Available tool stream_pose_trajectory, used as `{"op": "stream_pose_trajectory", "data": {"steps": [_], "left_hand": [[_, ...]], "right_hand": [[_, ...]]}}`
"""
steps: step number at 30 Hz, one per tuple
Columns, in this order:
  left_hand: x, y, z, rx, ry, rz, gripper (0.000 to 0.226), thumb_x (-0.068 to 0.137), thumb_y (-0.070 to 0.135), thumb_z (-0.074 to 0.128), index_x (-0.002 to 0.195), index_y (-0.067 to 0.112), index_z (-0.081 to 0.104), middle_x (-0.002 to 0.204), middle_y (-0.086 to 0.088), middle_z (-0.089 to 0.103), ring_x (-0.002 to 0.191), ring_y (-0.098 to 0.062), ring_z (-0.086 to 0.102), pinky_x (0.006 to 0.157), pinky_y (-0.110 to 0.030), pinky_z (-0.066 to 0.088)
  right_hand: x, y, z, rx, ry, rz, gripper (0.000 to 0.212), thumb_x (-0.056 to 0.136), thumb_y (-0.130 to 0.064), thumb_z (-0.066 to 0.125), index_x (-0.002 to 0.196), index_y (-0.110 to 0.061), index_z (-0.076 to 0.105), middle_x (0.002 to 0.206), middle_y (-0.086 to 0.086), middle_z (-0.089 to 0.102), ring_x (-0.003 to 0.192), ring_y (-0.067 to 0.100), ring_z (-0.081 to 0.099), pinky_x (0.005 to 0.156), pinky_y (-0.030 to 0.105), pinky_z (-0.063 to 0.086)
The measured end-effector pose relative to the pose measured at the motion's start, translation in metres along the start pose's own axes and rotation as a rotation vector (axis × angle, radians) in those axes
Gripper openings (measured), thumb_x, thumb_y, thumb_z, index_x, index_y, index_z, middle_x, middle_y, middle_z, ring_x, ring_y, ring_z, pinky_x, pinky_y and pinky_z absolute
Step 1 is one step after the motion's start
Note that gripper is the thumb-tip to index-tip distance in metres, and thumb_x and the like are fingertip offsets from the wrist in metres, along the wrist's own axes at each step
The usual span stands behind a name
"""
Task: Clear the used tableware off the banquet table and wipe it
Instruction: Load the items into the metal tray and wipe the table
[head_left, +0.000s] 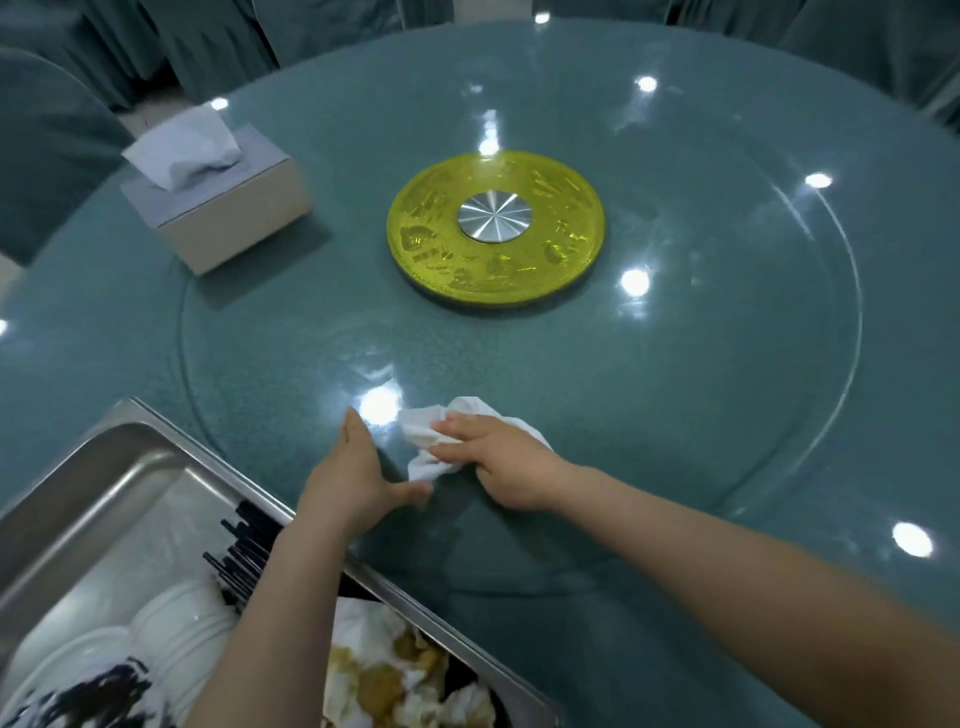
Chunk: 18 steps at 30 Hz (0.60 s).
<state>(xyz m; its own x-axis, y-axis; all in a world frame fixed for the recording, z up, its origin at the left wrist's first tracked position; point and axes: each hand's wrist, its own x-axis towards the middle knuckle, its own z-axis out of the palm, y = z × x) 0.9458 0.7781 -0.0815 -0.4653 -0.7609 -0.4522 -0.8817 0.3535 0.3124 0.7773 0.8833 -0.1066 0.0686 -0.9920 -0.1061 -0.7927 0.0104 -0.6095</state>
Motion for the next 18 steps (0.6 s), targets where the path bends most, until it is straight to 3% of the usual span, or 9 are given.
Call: {"op": "stream_pose_trajectory", "data": {"steps": [4, 7, 9, 13, 18], "left_hand": [[-0.008, 0.009, 0.002, -0.061, -0.049, 0.014, 0.132, 0.065, 0.050, 0.082, 0.151, 0.015, -0.012, 0.156, -0.006, 0.027, 0.136, -0.027, 0.037, 0.099, -0.034, 0.038], [-0.015, 0.012, 0.005, -0.098, -0.057, 0.039, 0.127, 0.067, 0.046, 0.081, 0.152, 0.022, -0.011, 0.156, -0.005, 0.029, 0.137, -0.027, 0.037, 0.099, -0.035, 0.038], [-0.019, 0.012, 0.005, -0.093, -0.032, 0.056, 0.122, 0.069, 0.045, 0.080, 0.152, 0.027, -0.008, 0.155, -0.004, 0.029, 0.136, -0.027, 0.038, 0.098, -0.036, 0.039], [-0.019, 0.007, 0.002, -0.099, 0.033, 0.073, 0.114, 0.073, 0.043, 0.078, 0.152, 0.030, -0.003, 0.158, 0.001, 0.023, 0.138, -0.024, 0.036, 0.099, -0.037, 0.039], [-0.018, 0.007, 0.000, -0.128, 0.052, 0.067, 0.110, 0.075, 0.040, 0.077, 0.153, 0.029, 0.001, 0.157, 0.000, 0.026, 0.137, -0.024, 0.037, 0.100, -0.037, 0.039]], "right_hand": [[-0.041, 0.013, -0.001, -0.009, 0.013, 0.020, 0.064, 0.081, 0.013, 0.035, 0.137, -0.015, 0.051, 0.153, 0.006, 0.031, 0.144, 0.019, 0.022, 0.112, 0.011, 0.000], [-0.061, 0.025, -0.010, -0.009, 0.025, 0.034, 0.062, 0.081, 0.015, 0.034, 0.134, -0.012, 0.053, 0.151, 0.009, 0.033, 0.143, 0.020, 0.025, 0.116, 0.017, 0.006], [-0.070, 0.032, -0.016, 0.047, 0.123, 0.106, 0.060, 0.080, 0.017, 0.036, 0.130, -0.008, 0.057, 0.148, 0.010, 0.038, 0.140, 0.022, 0.032, 0.116, 0.018, 0.014], [-0.065, 0.043, -0.030, 0.206, 0.423, 0.314, 0.060, 0.081, 0.015, 0.038, 0.130, -0.015, 0.058, 0.142, -0.012, 0.036, 0.137, 0.017, 0.036, 0.103, -0.002, 0.011], [-0.009, 0.057, -0.048, 0.206, 0.501, 0.419, 0.057, 0.089, 0.008, 0.036, 0.139, -0.017, 0.049, 0.154, 0.001, 0.031, 0.142, 0.020, 0.028, 0.108, 0.013, 0.014]]}}
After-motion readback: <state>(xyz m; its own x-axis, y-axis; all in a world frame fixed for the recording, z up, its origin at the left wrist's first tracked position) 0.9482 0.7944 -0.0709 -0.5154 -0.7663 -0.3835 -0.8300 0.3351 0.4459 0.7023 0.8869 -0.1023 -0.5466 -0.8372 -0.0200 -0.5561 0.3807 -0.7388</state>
